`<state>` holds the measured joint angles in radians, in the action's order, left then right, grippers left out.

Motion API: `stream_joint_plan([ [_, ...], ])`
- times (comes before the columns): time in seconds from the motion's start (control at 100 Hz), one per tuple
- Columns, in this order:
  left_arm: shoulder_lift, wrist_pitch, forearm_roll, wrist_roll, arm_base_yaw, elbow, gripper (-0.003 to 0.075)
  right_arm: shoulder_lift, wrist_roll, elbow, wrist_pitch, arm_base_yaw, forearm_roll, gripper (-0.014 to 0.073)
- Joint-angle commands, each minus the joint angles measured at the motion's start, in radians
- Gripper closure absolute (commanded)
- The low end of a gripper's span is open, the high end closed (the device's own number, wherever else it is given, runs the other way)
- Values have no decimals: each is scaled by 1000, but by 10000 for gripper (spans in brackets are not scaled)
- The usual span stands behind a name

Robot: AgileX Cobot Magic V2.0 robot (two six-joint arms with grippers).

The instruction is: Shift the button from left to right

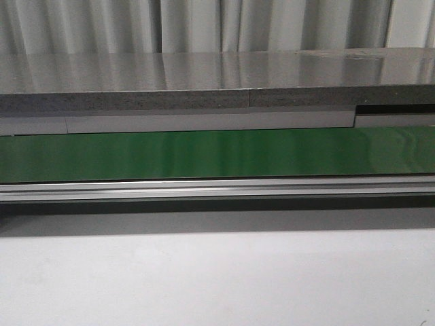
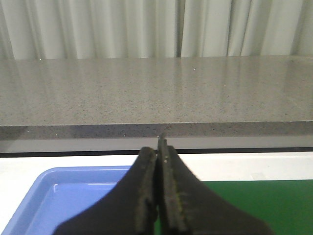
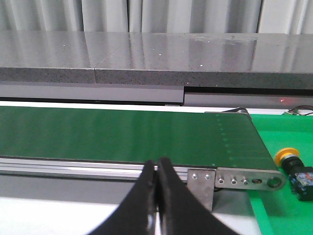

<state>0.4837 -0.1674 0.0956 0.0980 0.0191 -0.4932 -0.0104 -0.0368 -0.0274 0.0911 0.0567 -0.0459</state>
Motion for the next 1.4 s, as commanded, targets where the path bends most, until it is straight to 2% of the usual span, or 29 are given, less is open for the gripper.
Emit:
stream_joint_plan([
  [0.0, 8, 74, 9, -7, -7, -28, 740, -21, 1, 15, -85, -2, 13, 662],
  [0.37, 5, 74, 7, -7, -7, -28, 740, -21, 1, 15, -85, -2, 13, 662],
  [0.49, -33, 74, -115, -69, -22, -4, 740, -21, 1, 15, -85, -2, 13, 662],
  [0.71, -176, 81, -165, -92, -71, 113, 740, -21, 1, 15, -85, -2, 13, 662],
  [1.12, -505, 92, -166, -98, -71, 366, 740, -21, 1, 15, -85, -2, 13, 662],
  [1.39, -518, 167, -166, -98, -71, 451, 740, -21, 1, 15, -85, -2, 13, 662],
])
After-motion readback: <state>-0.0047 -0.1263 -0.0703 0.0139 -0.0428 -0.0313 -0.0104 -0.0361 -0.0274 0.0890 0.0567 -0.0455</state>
